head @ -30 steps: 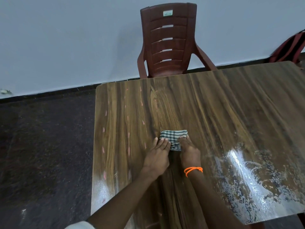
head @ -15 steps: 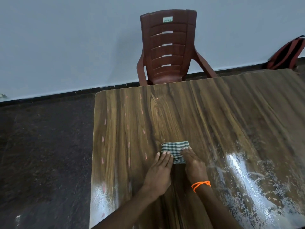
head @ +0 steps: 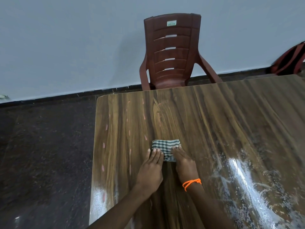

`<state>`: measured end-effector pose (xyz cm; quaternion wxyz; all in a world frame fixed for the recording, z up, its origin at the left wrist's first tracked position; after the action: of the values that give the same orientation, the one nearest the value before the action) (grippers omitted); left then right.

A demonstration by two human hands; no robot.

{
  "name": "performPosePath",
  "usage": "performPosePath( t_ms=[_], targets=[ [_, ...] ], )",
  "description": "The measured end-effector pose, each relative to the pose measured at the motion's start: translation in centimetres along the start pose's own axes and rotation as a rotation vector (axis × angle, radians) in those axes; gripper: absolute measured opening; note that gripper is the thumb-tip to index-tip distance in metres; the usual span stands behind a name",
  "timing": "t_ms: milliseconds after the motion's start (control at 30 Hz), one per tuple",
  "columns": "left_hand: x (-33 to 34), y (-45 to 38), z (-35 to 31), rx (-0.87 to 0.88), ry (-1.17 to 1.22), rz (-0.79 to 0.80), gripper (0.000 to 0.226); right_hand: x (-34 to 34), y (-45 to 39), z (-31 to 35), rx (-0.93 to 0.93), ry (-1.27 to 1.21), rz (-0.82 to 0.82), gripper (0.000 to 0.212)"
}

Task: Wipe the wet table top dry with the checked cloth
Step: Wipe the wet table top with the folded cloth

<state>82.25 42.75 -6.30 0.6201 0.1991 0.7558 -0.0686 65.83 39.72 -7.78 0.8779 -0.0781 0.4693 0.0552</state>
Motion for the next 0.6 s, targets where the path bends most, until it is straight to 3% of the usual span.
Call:
performPosePath(
  t_ms=[267, 433, 600],
  targets=[
    [-1.6, -4.4, -2.3, 0.053, 0.083, -0.020, 0.066, -2.6, -1.7, -4.0, 0.118, -0.001, -0.089, 0.043],
    [-3.4, -9.0, 0.8, -0.006, 0.041, -0.011, 0.062, -1.4, -7.6, -3.1, 0.130, -0.017, -0.129, 0.040],
    [-3.6, -8.3, 4.2, -0.055, 0.073, -0.011, 0.057, 1.2, -8.3, -0.9, 0.073, -0.040, -0.099, 0.043]
  ],
)
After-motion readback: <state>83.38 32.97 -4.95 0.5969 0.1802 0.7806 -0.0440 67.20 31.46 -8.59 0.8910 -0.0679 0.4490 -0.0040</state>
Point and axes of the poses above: each hand's wrist, its own y-axis away from the middle knuckle, its own x-axis out of the palm, z = x × y, the point moved 2 cm from there along -y, towards the middle knuckle
